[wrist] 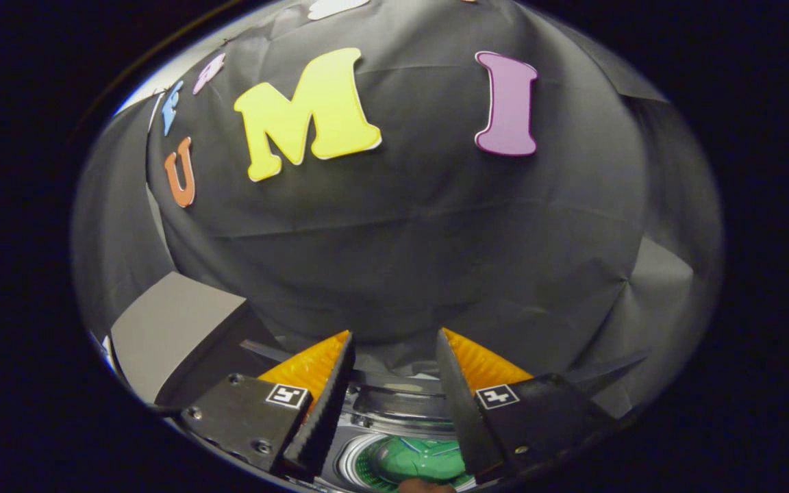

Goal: Put the clothes into the washing machine and then close the washing machine lid.

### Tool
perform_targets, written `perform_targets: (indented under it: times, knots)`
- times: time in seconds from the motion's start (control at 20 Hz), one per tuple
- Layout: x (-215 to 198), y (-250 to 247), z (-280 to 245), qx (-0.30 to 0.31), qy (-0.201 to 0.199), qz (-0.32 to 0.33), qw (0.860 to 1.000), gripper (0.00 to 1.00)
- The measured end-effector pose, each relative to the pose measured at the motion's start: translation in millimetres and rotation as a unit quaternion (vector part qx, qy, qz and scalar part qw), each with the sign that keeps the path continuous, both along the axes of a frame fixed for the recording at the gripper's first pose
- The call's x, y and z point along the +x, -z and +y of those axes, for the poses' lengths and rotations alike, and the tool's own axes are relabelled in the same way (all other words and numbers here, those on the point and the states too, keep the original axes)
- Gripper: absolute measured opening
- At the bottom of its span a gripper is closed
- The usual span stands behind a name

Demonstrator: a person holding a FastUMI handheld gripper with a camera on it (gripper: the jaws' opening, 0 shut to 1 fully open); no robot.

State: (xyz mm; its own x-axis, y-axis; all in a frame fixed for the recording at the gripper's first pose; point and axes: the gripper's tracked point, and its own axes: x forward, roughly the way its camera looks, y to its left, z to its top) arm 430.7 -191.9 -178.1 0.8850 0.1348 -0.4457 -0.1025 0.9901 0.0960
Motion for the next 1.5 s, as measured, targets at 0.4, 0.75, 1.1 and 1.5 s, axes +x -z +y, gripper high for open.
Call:
perform_targets:
  times: [0.4,0.75,1.1,1.5]
  knots:
    - [-32,3,5,-0.004,0.004,0.004,1.0,0.75]
    - [-78,17,12,-0.002,0.008,0.037,0.999,0.75]
    - [-131,46,19,0.02,0.017,0.099,0.995,0.76]
    - [-201,101,21,0.026,0.039,0.163,0.985,0.79]
